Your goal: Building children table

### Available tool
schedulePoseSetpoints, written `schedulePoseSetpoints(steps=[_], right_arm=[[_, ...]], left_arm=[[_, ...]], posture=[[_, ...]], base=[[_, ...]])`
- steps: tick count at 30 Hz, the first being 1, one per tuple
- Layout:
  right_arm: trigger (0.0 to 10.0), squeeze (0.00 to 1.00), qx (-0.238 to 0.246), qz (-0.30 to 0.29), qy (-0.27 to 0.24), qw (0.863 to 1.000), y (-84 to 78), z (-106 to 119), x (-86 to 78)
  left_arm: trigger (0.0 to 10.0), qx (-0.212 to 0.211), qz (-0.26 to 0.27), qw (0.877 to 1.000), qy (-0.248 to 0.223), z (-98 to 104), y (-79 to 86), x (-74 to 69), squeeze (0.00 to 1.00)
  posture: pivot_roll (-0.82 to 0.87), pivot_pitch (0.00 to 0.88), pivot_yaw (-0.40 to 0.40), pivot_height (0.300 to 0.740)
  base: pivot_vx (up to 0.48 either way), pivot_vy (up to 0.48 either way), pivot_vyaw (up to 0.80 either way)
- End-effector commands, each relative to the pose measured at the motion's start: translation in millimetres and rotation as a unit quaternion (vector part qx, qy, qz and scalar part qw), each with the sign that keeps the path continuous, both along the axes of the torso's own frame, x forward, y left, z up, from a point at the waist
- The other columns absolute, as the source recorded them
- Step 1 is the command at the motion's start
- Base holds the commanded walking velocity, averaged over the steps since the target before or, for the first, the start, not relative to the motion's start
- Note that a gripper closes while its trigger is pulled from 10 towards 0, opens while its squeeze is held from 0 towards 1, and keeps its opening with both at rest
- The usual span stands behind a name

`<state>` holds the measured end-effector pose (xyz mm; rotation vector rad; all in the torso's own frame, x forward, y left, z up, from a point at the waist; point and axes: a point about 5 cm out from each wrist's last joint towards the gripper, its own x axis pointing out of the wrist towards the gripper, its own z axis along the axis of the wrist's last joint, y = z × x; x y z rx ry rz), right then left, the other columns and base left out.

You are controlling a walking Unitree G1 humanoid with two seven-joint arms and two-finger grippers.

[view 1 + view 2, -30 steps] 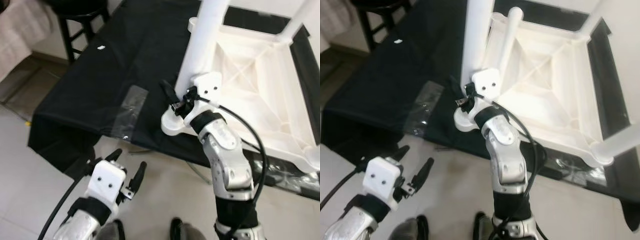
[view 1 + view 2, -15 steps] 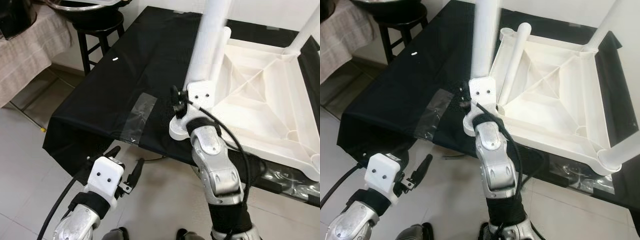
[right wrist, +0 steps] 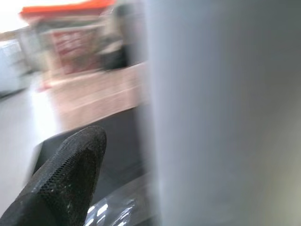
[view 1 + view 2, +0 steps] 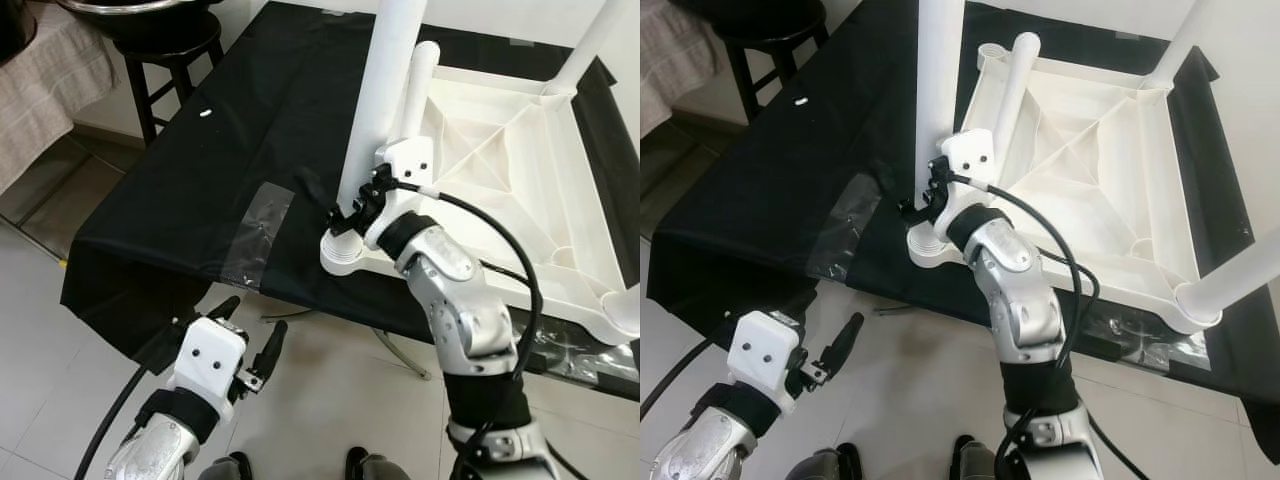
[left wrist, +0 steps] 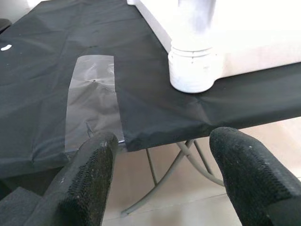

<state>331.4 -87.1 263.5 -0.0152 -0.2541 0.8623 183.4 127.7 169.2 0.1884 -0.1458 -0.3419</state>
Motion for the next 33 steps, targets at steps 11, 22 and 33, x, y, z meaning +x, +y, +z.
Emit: schedulePoseSetpoints(steps=[11, 22, 33], right_arm=[[10.0, 0.0, -0.067, 0.308, -0.051, 0.948, -17.1, 60.3, 29.4], [0.0, 0.0, -0.116, 0.412, -0.029, 0.904, -4.7, 72.5, 27.5], [0.0, 0.0, -0.136, 0.399, -0.047, 0.906, -8.4, 80.4, 31.4]], left_arm=[[10.0, -0.005, -0.001, 1.0, 0.023, 4.4, -3.6, -25.3, 0.0], [10.0, -0.004, -0.008, 0.999, 0.034, 5.1, -6.5, -34.6, 0.0], [10.0, -0.003, -0.004, 0.999, 0.038, 4.4, -6.6, -31.7, 0.0]], posture=[[0.13, 0.352, -0.06, 0.74], [0.15, 0.363, -0.052, 0.74], [0.13, 0.345, -0.061, 0.74]], base=[[0.0, 0.0, 0.0], [0.0, 0.0, 0.0], [0.0, 0.0, 0.0]])
